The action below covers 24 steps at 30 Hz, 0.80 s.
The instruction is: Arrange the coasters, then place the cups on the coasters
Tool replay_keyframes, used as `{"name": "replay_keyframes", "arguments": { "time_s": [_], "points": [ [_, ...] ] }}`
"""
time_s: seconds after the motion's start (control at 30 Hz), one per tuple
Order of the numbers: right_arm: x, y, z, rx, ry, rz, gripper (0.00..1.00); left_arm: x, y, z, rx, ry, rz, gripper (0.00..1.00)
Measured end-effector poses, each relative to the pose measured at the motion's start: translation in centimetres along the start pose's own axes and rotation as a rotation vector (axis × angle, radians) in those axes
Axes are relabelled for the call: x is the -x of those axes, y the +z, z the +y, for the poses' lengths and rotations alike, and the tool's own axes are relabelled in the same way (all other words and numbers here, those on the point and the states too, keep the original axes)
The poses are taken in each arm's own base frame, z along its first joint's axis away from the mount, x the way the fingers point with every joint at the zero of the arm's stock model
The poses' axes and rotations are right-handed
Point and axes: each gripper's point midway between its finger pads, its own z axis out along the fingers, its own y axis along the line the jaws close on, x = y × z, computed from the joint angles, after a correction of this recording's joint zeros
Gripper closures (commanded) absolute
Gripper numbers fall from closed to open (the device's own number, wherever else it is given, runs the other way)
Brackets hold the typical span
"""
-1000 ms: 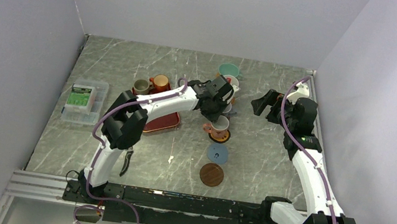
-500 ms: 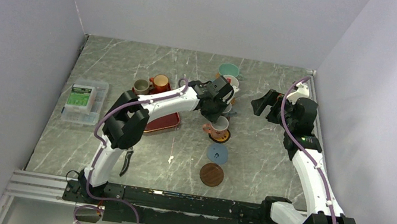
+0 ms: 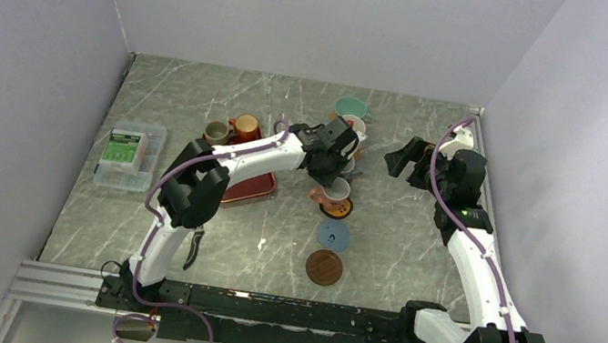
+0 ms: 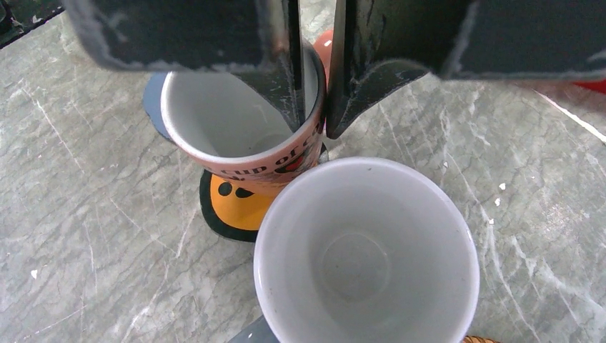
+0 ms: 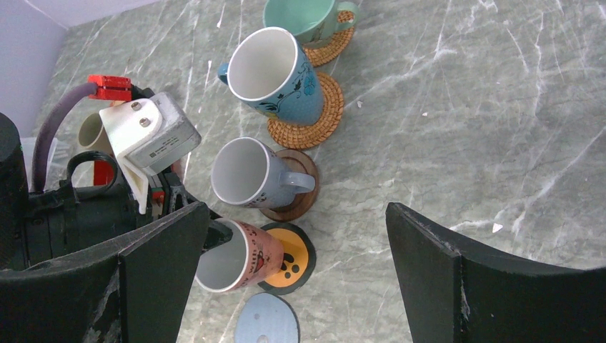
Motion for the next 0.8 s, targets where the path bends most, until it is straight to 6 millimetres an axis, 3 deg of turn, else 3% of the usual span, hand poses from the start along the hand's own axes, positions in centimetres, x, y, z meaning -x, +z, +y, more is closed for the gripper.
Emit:
{"name": "replay_keyframes", "arguments": {
  "time_s": [0.4,0.53,0.8],
  "points": [
    [0.0,0.0,0.0,0.001,0.000,0.000,0.00,0.5,0.1,-0.1,-0.005,-0.004,-0.020,0.55],
    [0.0,0.0,0.0,0.002,0.000,0.001,0.00,0.8,0.0,-0.2,-0.007,-0.005,-0.030,0.52],
    [0.1,-0.1,0.1,0.004,-0.002,-0.003,0.00,1.3,-1.8,-0.4,-0.014,-0.012,-0.058,0.35]
  ]
}}
